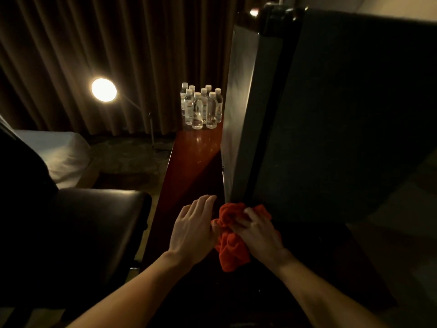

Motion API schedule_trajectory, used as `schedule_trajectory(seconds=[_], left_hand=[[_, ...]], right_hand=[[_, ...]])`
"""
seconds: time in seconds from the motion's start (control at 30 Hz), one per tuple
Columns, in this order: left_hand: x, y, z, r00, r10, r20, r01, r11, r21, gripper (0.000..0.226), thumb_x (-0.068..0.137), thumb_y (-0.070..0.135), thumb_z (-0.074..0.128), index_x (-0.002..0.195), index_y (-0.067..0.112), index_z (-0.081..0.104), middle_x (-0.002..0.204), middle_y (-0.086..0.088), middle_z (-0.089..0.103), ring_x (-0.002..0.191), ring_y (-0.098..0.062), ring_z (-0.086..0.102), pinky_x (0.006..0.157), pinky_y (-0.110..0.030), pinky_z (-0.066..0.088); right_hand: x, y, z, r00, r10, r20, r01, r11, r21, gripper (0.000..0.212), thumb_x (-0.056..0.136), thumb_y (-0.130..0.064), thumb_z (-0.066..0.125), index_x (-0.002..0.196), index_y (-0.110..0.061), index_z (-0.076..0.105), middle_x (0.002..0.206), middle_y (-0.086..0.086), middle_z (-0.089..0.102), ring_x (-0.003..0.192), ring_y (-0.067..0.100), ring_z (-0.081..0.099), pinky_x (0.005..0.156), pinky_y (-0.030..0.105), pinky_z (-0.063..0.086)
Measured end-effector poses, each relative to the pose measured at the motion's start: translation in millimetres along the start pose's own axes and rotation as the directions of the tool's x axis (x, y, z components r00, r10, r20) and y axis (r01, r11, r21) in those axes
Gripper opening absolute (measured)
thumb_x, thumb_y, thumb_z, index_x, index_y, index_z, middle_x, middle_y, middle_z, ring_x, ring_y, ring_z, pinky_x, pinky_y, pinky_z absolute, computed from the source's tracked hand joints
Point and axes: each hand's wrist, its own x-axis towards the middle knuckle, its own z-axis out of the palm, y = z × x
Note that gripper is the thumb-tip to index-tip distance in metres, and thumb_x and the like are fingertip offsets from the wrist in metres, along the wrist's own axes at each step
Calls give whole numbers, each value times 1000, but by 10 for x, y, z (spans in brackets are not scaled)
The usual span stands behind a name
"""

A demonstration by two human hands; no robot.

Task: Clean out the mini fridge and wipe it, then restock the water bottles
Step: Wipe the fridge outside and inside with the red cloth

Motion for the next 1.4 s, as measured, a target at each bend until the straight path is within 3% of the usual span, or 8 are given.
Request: schedule_trajectory(seconds=[0.17,0.27,0.47,0.67,0.73,1.07,1.3,1.4], left_hand=[[227,162,-427,999,44,1,-44,999,18,59,93,36,52,146,16,36,147,-1,44,134,-16,43,109,-34,36],[409,326,-780,999,21,-33,-21,999,-25,56,95,36,52,145,17,37,146,0,45,133,-14,43,108,-32,34],[755,614,-1500,977,145,-154,-155,986,-57,38,95,39,49,128,21,42,121,1,59,108,-14,58,91,-31,45],[1062,746,-2214,958,186,-216,-201,979,-45,38,96,37,53,130,22,45,122,4,58,108,-12,56,91,-30,44],[1153,809,-2426,954,185,-237,-203,978,-52,38,96,35,54,130,23,43,119,4,59,105,-13,58,90,-30,45],[1648,1245,-2824,906,281,-317,-320,944,-77,38,90,23,67,125,12,55,114,-6,67,105,-24,65,90,-35,48],[2228,1520,-2778,867,353,-350,-392,919,-42,36,89,31,49,120,14,58,111,-1,66,101,-17,64,89,-27,43],[2475,1588,-2761,883,338,-326,-383,920,-83,41,91,39,44,118,14,63,117,-2,67,107,-19,64,90,-33,47]], right_hand=[[48,290,-608,992,71,-106,-68,997,34,71,57,-34,90,123,-34,62,130,-7,59,117,23,46,81,45,56],[195,433,-1141,958,96,-271,-88,995,40,59,71,-26,76,127,-30,56,130,0,58,118,25,43,84,49,55],[457,603,-2108,913,162,-374,-152,987,57,75,51,-16,93,121,-21,66,128,11,62,118,32,43,87,54,53],[641,402,-2930,729,436,-528,-281,894,349,43,86,-34,53,126,-20,64,135,8,57,121,31,47,98,43,47],[673,303,-3241,686,496,-533,-302,860,412,49,86,-42,49,126,-18,65,136,9,57,119,29,46,98,37,41],[598,653,-3987,652,621,-435,-439,777,451,58,85,-57,46,132,-25,58,139,-1,52,127,26,44,104,30,33],[588,1270,-4046,632,685,-362,-515,721,464,52,90,-52,49,133,-24,58,141,-2,52,132,26,42,110,40,36],[647,1459,-4033,653,699,-291,-539,699,469,49,91,-50,53,133,-25,58,138,-3,55,128,22,49,109,39,40]])
